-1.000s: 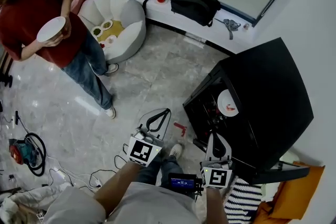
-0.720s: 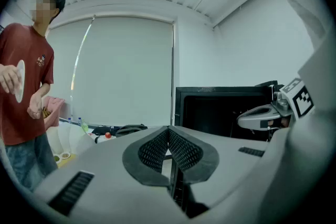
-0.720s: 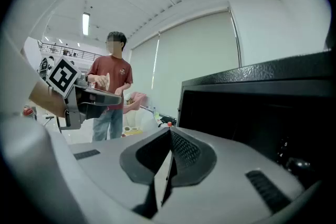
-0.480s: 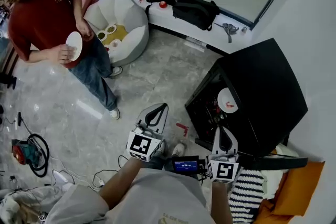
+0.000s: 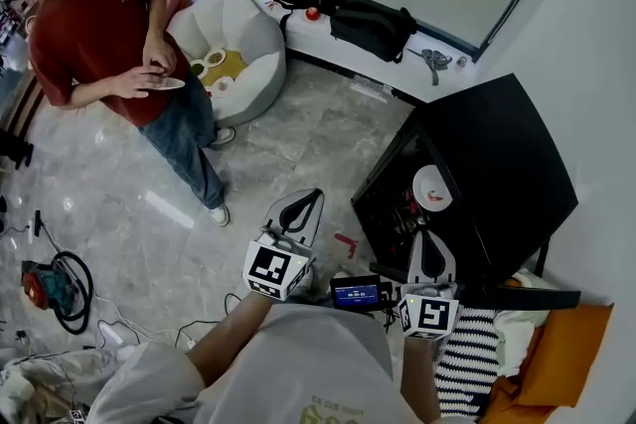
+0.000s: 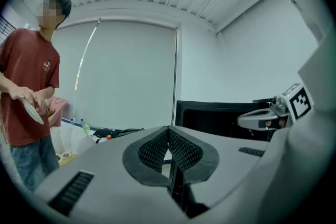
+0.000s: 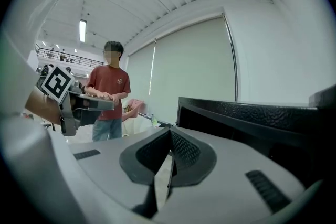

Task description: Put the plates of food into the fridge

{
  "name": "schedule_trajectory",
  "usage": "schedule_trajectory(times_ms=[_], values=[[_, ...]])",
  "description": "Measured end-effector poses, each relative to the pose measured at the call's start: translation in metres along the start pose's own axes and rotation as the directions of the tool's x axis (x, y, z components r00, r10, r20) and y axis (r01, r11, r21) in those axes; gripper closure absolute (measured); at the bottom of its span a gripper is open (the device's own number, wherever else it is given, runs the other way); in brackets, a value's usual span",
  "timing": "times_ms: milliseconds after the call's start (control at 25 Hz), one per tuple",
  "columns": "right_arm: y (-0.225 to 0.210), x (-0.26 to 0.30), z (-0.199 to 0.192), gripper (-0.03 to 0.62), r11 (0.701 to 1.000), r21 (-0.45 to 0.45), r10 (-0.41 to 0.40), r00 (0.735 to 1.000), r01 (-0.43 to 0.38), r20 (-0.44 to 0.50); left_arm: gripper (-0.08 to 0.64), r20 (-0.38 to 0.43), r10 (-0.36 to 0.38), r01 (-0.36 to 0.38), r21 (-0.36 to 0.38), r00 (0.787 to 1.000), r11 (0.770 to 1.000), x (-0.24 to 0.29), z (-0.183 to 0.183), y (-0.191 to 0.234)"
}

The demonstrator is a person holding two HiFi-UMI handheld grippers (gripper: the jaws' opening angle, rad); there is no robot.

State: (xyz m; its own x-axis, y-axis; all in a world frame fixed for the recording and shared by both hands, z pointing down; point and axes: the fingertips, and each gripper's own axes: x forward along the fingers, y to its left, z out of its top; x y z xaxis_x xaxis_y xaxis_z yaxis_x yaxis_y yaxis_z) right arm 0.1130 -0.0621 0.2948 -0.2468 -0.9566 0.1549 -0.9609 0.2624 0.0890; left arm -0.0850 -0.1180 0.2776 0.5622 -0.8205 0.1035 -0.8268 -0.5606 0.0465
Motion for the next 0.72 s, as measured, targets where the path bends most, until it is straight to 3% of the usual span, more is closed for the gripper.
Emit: schedule_trajectory(times_ms=[720], values=[[0.003,0.014,0.005,0.583,1.0,0.012,-0.004,1.0,0.004,-0.011,0.554,0.016,-0.009,0.009,-0.027,1.0,1.0,0.004,0.003,0.0]])
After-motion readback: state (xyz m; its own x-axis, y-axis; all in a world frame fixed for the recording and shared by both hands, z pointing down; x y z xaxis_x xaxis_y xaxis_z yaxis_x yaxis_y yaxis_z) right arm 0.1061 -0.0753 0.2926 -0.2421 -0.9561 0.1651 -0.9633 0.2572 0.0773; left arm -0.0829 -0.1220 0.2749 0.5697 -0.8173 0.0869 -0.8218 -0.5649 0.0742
